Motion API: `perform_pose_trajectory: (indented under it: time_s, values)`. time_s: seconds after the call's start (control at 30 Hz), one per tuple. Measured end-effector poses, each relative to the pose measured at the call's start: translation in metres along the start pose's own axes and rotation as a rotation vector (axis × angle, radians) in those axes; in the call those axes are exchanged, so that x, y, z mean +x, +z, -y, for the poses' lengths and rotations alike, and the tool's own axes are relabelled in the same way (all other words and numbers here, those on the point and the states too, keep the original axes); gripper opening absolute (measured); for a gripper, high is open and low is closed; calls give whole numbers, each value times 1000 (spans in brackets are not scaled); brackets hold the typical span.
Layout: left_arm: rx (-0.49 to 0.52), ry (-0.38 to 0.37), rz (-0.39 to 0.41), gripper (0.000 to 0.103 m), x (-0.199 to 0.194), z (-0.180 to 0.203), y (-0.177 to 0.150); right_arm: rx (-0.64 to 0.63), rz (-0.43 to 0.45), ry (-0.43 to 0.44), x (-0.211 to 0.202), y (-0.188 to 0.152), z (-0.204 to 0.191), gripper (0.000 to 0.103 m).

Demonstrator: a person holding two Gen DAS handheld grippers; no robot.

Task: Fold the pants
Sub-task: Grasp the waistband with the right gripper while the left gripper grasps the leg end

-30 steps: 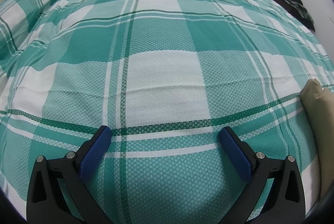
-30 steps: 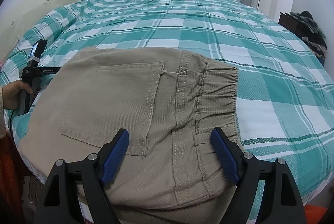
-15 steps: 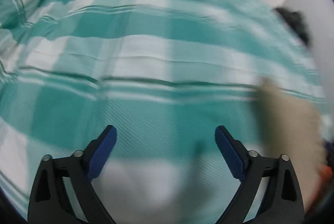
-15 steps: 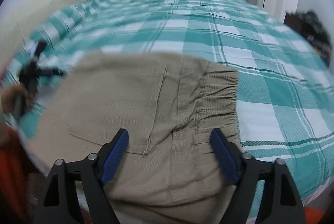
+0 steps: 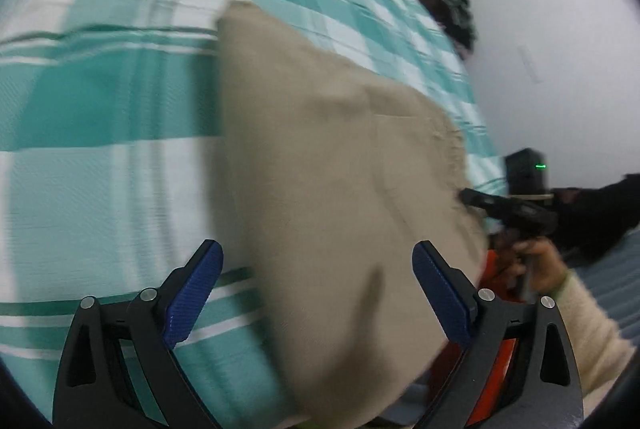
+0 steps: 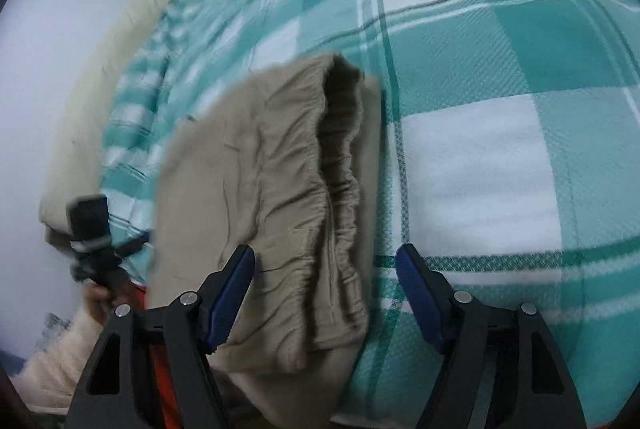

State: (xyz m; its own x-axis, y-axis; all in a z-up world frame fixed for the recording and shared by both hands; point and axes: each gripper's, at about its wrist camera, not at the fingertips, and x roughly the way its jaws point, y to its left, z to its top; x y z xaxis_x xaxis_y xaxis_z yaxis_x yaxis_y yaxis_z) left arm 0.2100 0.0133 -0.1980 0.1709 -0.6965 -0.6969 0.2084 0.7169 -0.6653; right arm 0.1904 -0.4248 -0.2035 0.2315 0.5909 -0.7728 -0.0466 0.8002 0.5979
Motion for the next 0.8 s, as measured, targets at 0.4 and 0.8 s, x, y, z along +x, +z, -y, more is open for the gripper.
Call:
perform_pose_trajectory:
  time_s: [0.4,0.8]
  values:
    - [53,181,10,13,-10,54,7,-300,43,-181,-2,-6,-84,42]
    - [159,298,265,13,-98,66,130,-483,264,-50,-31,103,-197,38]
